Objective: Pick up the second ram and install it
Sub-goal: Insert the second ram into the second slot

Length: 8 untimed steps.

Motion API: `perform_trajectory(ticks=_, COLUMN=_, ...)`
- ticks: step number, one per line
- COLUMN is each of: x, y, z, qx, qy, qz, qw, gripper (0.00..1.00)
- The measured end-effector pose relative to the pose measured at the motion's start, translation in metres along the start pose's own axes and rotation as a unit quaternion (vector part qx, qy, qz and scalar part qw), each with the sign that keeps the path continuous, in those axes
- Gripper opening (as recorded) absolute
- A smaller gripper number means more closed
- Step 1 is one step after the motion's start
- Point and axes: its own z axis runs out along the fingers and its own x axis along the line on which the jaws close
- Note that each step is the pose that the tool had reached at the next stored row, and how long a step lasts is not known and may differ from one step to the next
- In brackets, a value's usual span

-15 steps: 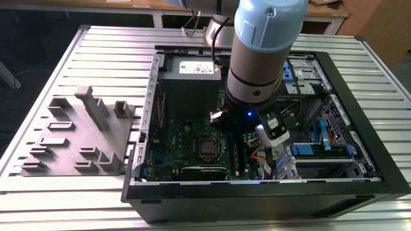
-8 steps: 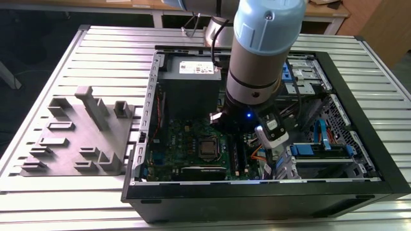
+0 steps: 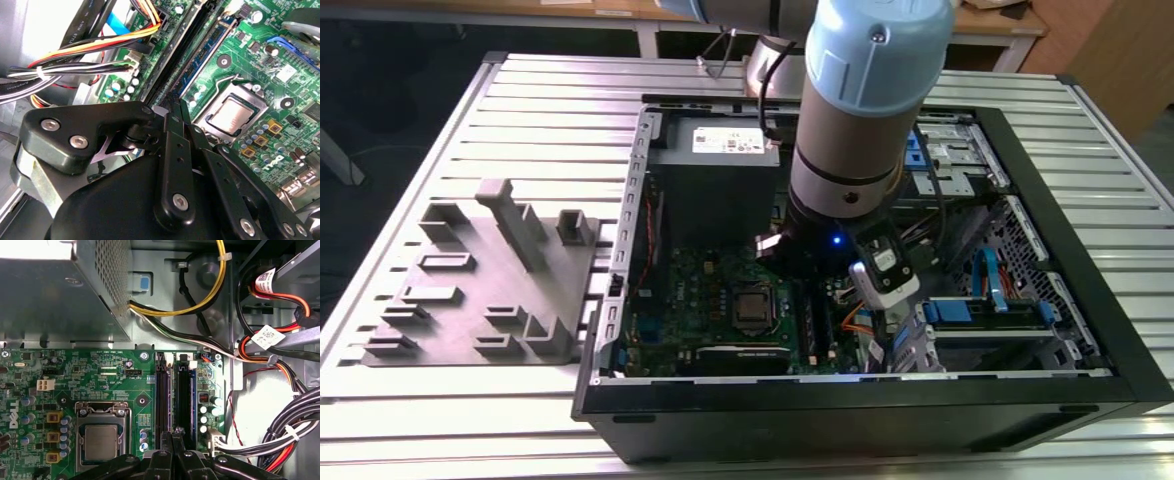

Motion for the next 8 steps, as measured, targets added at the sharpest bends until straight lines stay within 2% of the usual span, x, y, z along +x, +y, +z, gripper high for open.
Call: perform_trajectory(ticks=8, x=0.0001, y=-0.0001, z=0.002, qx=-0.0001, qy=-0.0001, qz=0.0, qw=1.0, gripper=0.08)
